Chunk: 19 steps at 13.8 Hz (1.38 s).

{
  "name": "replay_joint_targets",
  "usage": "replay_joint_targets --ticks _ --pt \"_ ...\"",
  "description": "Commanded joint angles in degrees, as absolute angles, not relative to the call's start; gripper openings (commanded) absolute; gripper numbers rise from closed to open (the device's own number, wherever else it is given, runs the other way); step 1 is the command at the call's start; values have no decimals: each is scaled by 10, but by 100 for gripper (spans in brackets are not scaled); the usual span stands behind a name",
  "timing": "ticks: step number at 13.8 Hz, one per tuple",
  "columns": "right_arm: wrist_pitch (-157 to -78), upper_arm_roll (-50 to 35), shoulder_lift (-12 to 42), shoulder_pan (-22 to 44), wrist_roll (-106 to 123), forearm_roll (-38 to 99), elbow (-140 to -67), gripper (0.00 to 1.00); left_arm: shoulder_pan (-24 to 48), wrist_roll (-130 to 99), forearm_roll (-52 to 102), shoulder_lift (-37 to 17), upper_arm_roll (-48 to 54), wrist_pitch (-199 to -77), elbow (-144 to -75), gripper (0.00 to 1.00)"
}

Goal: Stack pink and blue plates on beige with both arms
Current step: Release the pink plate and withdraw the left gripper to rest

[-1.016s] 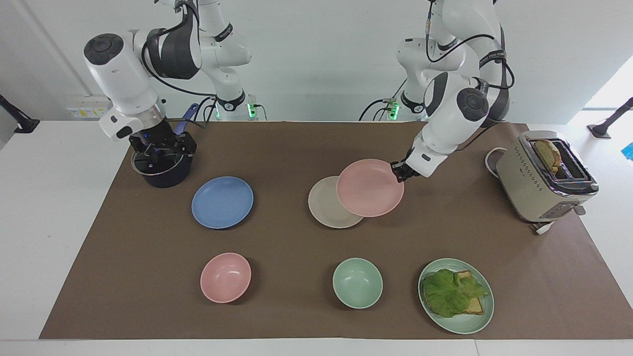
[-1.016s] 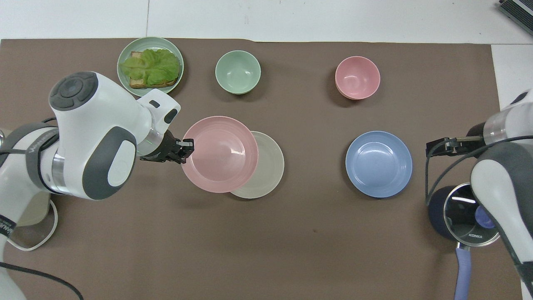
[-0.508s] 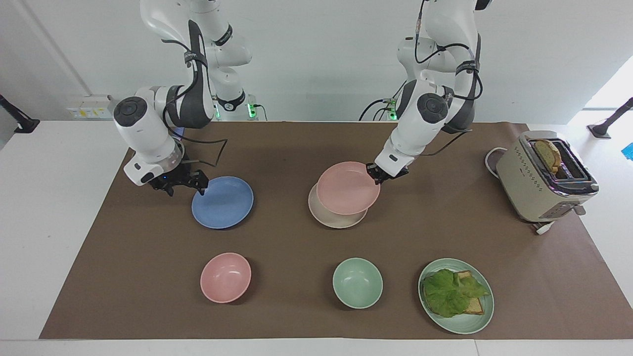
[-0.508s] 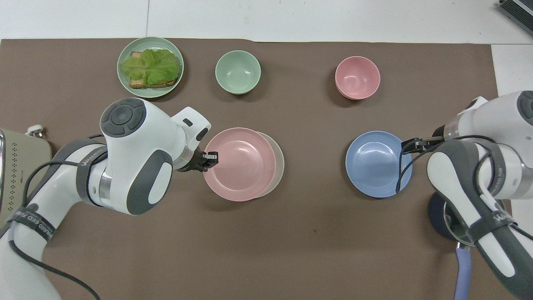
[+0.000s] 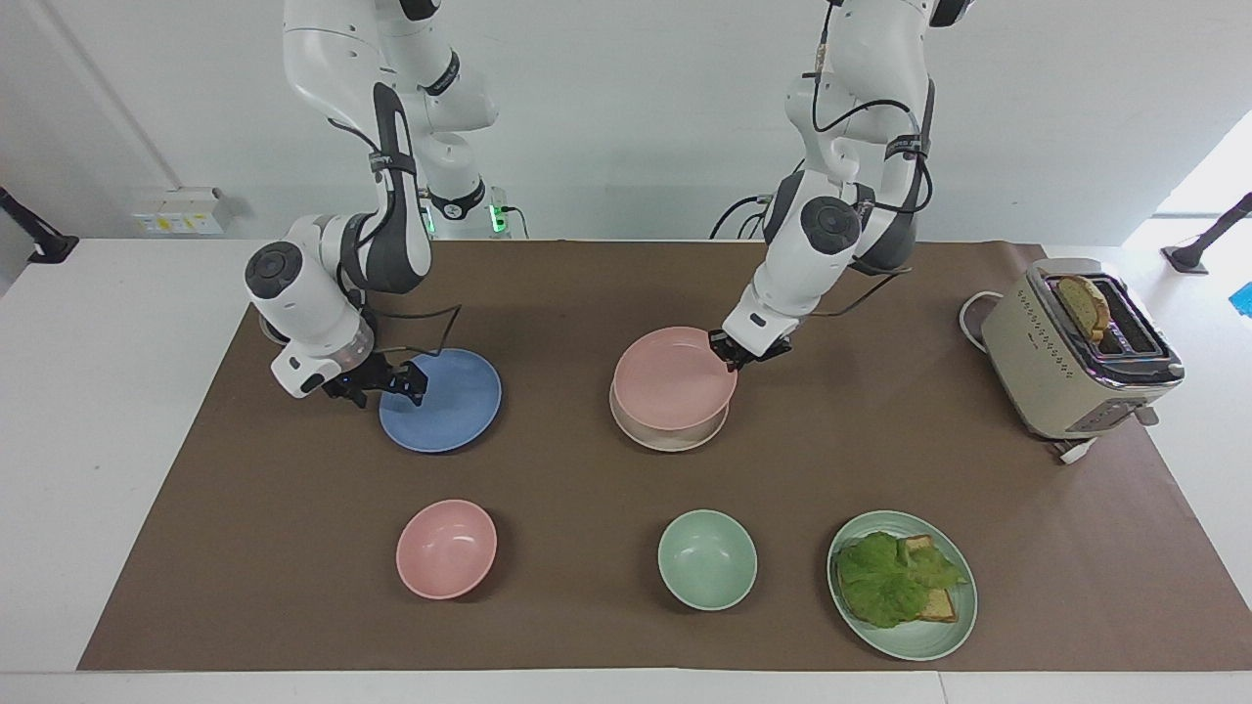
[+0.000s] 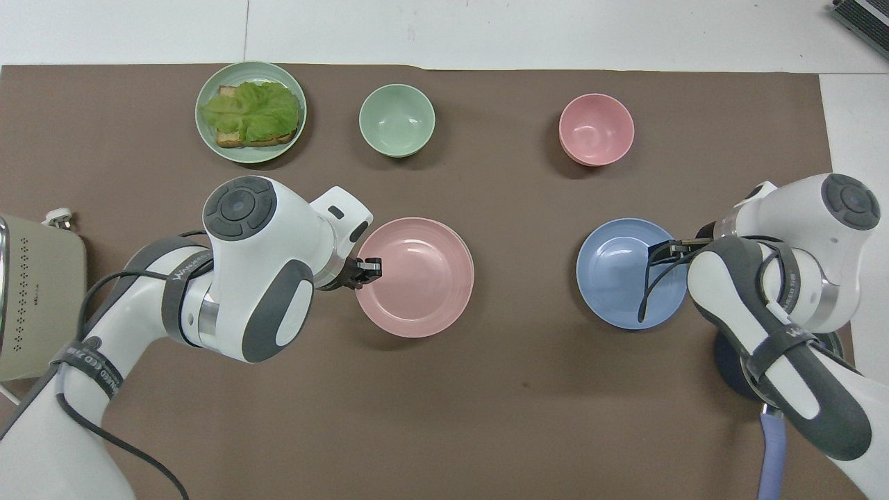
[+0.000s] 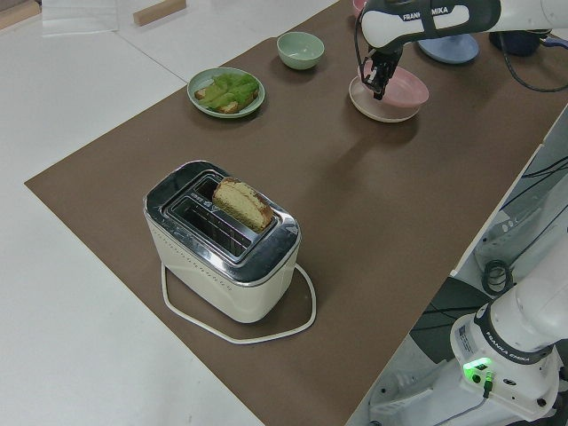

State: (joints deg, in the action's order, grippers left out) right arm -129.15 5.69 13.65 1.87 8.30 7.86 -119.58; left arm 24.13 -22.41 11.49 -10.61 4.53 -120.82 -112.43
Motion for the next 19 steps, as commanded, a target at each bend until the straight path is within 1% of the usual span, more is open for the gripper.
replay_joint_targets --ticks 1,4,5,6,7,8,9,10,11,12,14,16,19 --pt "-1304 54 136 10 111 97 -1205 100 259 -233 125 -96 35 -1222 -1137 0" --pt "-1309 54 141 4 120 98 -1205 100 255 -226 125 -98 35 -1235 -1136 0" --pt "-1309 54 141 4 120 98 -1205 92 251 -223 125 -100 35 -1236 -1135 9" --pt "-1309 54 141 4 119 98 -1205 79 250 -223 125 -100 35 -1236 -1135 57" --pt "-1309 54 141 4 118 98 -1205 66 250 -224 125 -100 34 -1236 -1135 77" --pt "-1308 54 142 4 118 98 -1204 54 250 -224 125 -100 34 -1235 -1135 92" --pt "-1308 54 142 4 118 98 -1204 42 251 -228 125 -100 34 -1235 -1135 100" --pt "-1307 54 142 4 117 98 -1204 27 251 -232 125 -100 34 -1235 -1135 100" --pt "-1307 54 142 4 114 98 -1203 10 250 -233 125 -100 34 -1233 -1132 100" --pt "-1306 54 143 5 114 98 -1201 0 250 -233 125 -100 33 -1228 -1130 100" --pt "-1298 54 144 6 113 98 -1196 0 245 -226 120 -101 29 -1224 -1122 100" --pt "-1286 54 141 7 114 98 -1183 0 208 -219 113 -97 27 -1198 -1103 100" --pt "-1204 54 124 8 113 98 -1139 0 144 -178 65 -92 27 -1137 -1056 100"
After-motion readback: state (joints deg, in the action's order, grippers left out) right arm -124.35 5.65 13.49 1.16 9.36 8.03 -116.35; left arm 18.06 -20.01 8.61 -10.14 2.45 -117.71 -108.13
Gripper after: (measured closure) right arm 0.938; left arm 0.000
